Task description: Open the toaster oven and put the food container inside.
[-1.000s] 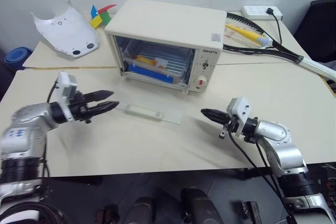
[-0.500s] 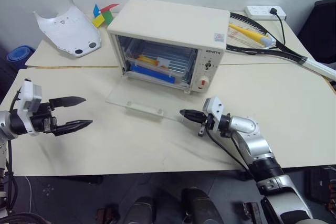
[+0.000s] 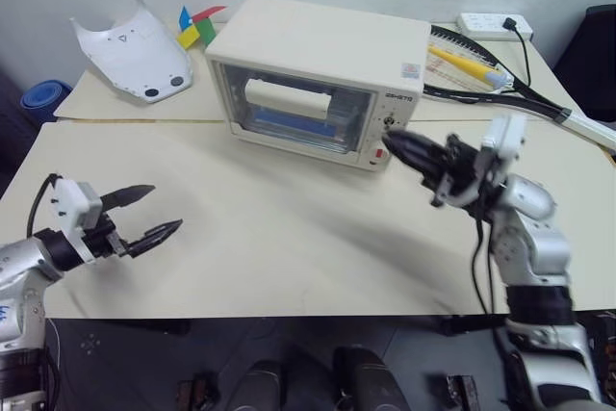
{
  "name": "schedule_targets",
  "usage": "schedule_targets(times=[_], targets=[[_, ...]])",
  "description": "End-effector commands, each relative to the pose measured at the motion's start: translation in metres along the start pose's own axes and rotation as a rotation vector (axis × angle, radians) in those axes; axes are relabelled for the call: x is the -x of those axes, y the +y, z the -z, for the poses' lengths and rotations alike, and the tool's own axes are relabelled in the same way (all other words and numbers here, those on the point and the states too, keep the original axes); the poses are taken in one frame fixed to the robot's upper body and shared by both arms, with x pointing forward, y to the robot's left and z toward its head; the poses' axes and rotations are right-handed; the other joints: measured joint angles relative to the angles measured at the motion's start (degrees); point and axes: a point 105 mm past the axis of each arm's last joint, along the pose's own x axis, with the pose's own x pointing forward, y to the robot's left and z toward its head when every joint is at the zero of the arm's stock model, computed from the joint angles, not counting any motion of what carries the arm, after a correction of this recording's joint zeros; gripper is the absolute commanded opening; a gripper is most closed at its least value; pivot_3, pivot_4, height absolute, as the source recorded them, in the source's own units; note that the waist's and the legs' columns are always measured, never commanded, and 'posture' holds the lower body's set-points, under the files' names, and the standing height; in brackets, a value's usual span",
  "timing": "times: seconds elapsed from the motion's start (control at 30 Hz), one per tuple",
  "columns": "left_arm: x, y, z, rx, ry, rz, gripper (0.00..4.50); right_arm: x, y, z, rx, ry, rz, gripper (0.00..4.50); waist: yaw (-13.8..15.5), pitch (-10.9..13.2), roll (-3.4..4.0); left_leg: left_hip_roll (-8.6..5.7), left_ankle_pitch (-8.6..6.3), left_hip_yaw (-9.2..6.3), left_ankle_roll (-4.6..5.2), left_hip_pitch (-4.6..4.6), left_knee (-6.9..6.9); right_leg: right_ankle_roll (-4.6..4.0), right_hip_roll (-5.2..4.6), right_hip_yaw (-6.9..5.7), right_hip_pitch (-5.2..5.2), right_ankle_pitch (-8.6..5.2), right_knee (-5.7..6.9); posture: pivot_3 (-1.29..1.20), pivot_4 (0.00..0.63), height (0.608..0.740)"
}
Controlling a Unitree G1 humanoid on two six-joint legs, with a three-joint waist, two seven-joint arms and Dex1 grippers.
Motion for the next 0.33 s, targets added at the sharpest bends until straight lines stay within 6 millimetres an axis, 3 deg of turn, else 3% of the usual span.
schedule_targets(times=[0.03, 0.13, 0.33], targets=[[0.004, -0.012, 0.0, -0.046, 0.025, 0.001, 4.5, 0.025, 0.022, 0.012, 0.004, 0.109, -0.083, 1.54, 0.19, 0.0, 0.0, 0.0, 0.0, 0.04, 0.01, 0.0, 0.01, 0.0, 0.0, 0.03, 0.0, 0.0, 0.0, 0.0, 0.15, 0.74], [0.011, -0.026, 0.016, -0.025, 0.078, 0.014, 4.5, 0.046, 0.033, 0.021, -0.024, 0.166, -0.082, 2.53, 0.03, 0.01, 0.02, 0.03, 0.0, 0.16, 0.01, 0.07, 0.01, 0.0, 0.01, 0.11, 0.01, 0.0, 0.02, 0.0, 0.15, 0.74], [0.006, -0.032, 0.02, -0.007, 0.066, -0.043, 4.5, 0.061, 0.03, 0.035, -0.008, 0.207, -0.011, 4.49, 0.37, 0.01, 0.04, 0.11, 0.0, 0.17, -0.02, 0.53, -0.01, 0.0, 0.03, 0.01, 0.51, 0.0, -0.04, 0.0, 0.15, 0.74]])
